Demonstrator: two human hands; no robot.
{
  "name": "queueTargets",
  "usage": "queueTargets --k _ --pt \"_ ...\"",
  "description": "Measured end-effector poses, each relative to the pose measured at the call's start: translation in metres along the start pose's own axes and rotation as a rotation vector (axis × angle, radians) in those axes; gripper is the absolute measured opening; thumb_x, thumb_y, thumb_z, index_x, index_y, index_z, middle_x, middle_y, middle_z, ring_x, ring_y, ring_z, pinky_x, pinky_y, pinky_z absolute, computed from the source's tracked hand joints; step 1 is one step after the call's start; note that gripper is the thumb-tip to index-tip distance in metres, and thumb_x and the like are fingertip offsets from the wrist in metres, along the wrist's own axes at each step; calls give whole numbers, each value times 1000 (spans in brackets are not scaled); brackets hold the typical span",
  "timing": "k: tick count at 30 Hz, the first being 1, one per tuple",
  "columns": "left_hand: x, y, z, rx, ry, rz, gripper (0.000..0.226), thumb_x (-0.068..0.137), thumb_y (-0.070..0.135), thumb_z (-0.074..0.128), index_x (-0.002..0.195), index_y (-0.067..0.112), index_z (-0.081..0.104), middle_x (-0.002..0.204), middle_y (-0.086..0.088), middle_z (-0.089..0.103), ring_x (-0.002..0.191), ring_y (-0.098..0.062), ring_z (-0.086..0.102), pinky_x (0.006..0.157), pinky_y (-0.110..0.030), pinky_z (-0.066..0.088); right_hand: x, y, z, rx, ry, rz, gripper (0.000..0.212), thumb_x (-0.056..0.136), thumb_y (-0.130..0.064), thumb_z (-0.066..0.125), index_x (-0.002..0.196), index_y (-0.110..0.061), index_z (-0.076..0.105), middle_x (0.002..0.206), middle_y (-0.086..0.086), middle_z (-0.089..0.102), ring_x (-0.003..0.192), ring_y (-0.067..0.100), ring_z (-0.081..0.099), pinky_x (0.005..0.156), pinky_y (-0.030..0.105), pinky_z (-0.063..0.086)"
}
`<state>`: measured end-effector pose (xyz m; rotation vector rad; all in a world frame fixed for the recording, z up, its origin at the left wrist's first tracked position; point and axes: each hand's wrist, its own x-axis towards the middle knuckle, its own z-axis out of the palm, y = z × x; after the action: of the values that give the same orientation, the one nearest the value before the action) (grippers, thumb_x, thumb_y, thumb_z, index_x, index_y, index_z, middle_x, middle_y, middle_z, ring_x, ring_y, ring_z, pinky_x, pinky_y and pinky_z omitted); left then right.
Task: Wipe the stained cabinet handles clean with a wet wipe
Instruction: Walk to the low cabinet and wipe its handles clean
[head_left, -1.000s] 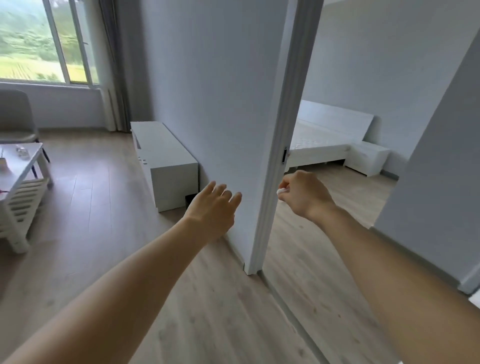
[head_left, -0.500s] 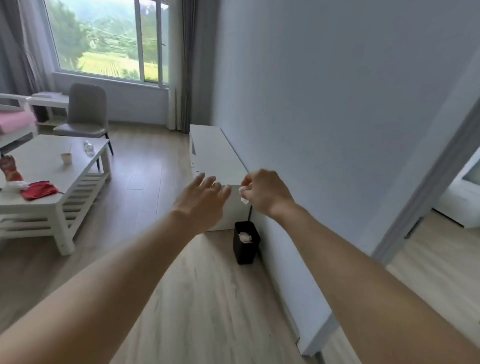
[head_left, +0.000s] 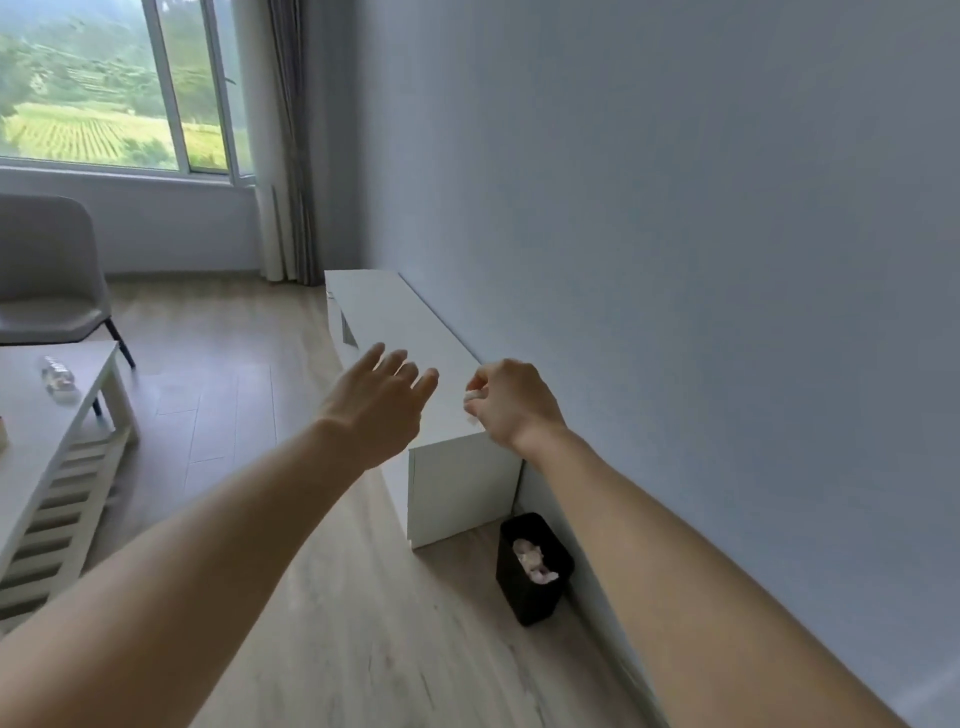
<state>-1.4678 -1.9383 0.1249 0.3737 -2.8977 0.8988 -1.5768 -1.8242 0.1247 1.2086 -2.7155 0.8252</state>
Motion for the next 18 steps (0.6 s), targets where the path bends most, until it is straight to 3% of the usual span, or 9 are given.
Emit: queueTargets --k 7,18 --pt "134 -98 112 19 -11 39 54 105 31 25 151 9 10 152 -9 30 144 -26 16 118 -40 7 186 -6 74 -1 38 29 14 87 -13 55 93 -10 68 102 8 67 91 24 63 80 36 54" --pt "318 -273 270 -70 -9 11 54 104 36 28 150 10 14 148 -7 36 142 -24 22 117 -36 12 460 -53 185 -30 -30 21 14 86 -14 56 92 -12 68 103 8 65 90 23 62 80 36 54"
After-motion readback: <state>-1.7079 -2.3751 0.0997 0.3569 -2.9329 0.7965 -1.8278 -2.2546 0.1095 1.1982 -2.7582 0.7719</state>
